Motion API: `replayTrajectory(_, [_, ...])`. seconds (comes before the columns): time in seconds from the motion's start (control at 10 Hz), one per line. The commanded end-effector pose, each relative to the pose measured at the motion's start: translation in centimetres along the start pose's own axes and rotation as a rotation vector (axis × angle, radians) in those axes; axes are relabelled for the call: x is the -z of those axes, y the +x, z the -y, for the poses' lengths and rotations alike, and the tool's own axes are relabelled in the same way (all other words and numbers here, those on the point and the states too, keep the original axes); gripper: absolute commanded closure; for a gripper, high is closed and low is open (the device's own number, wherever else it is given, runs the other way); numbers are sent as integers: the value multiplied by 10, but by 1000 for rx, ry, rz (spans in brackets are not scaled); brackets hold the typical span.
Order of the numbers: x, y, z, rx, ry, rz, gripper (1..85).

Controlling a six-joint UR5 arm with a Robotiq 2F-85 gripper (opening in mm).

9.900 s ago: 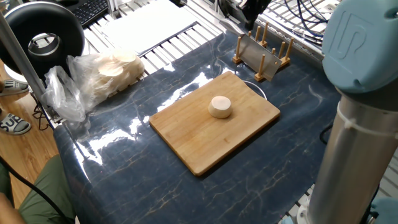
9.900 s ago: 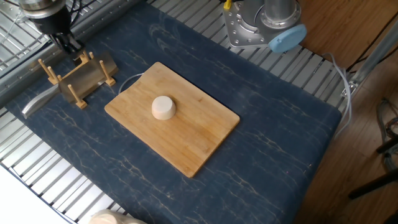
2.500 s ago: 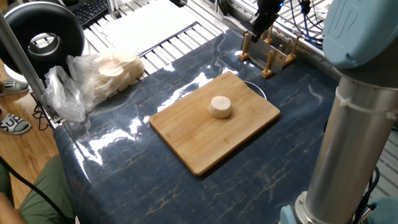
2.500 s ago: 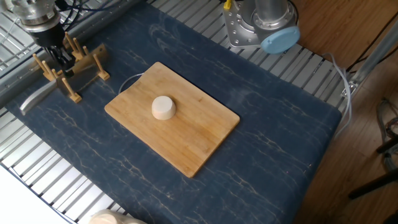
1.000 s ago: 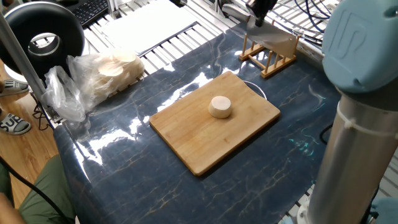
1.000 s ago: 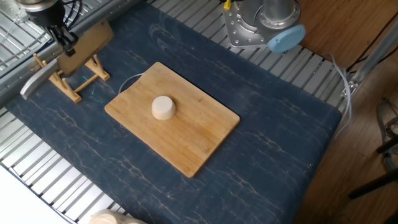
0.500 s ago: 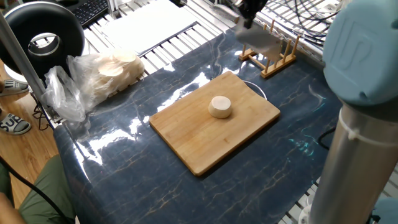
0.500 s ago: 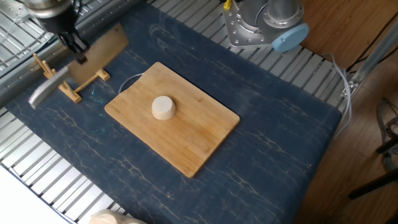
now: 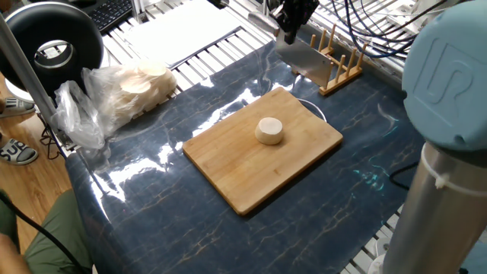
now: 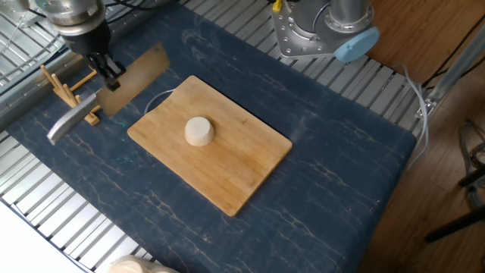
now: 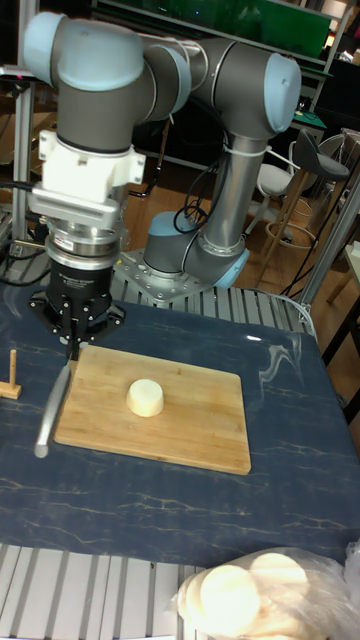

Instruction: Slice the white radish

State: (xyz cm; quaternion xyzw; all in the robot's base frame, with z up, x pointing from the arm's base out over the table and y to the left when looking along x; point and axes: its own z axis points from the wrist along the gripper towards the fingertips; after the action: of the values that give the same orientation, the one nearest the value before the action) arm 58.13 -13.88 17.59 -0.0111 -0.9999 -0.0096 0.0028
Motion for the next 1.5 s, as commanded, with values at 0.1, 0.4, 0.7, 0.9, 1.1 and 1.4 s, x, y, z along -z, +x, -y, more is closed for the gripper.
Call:
replayTrajectory(0.1, [1,-12,-14,288,-30,55,847])
replayTrajectory(0.4, [7,-2,-41,192,-41,28,847])
replayTrajectory(0.7, [26,1,-95,114,-55,14,847])
replayTrajectory(0.9, [22,-3,-113,131,-84,40,847])
replayTrajectory(1.1, [29,-7,-122,164,-77,58,847])
replayTrajectory(1.4, [27,-18,-133,14,-133,108,847])
